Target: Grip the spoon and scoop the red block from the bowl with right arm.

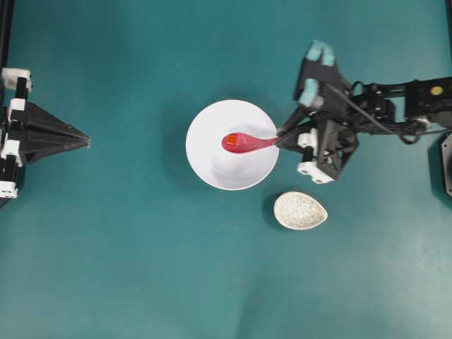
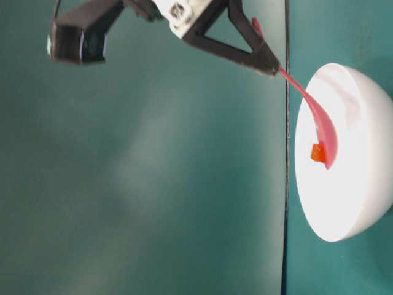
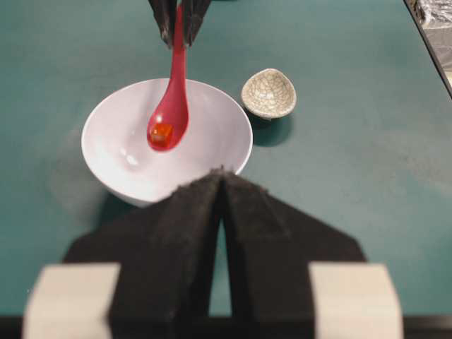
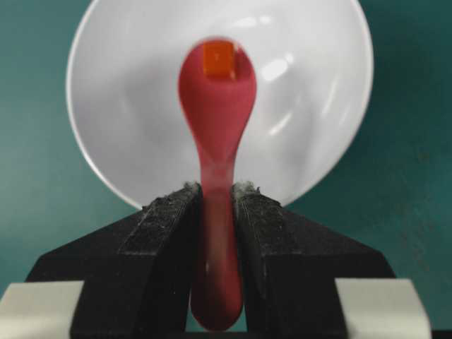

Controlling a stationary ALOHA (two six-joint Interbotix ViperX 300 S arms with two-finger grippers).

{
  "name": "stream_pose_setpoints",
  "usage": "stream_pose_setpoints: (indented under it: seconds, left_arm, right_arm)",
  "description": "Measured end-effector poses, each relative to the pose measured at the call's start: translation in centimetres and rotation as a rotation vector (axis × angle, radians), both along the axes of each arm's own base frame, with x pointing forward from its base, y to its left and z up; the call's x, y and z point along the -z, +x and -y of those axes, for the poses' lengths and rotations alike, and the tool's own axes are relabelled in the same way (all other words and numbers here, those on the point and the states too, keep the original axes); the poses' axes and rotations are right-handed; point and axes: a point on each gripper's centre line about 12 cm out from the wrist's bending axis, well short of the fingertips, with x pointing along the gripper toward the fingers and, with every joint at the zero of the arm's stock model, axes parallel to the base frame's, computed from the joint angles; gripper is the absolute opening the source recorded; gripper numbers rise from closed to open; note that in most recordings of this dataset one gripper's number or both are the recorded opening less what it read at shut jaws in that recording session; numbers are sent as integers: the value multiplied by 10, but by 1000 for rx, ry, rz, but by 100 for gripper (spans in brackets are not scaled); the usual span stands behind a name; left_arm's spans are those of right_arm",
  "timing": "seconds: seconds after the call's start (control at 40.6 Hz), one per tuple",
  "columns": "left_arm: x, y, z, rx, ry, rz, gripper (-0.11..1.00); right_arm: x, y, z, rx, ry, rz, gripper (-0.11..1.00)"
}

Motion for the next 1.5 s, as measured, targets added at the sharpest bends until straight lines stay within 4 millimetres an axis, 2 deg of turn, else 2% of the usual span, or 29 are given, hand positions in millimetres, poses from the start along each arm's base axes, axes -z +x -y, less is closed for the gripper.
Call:
stream_pose_setpoints:
  seconds: [0.123,0.271,0.567,0.69,1.01,1.503]
  left_arm:
    - [-1,0,0,0,0,12,0]
    - [-4,1,0,1,-1,38,0]
    - [-17,2,0,2,-16,145,0]
    - [-16,4,0,2,-16,145,0]
    - [-8,9,1,2,-14,106,0]
    - [-8,8,0,1,-20,99,0]
  right_arm:
    - [3,-14,-1,5,-5,18,23]
    - [-13,-20,-1,1,-19,76,23]
    - [-93,-25,-4,-50,-84,249,23]
    - [-110,-29,-5,-63,-96,275,23]
    - [-112,-31,-5,-64,-94,271,23]
    - [-110,-32,-6,-67,-87,251,23]
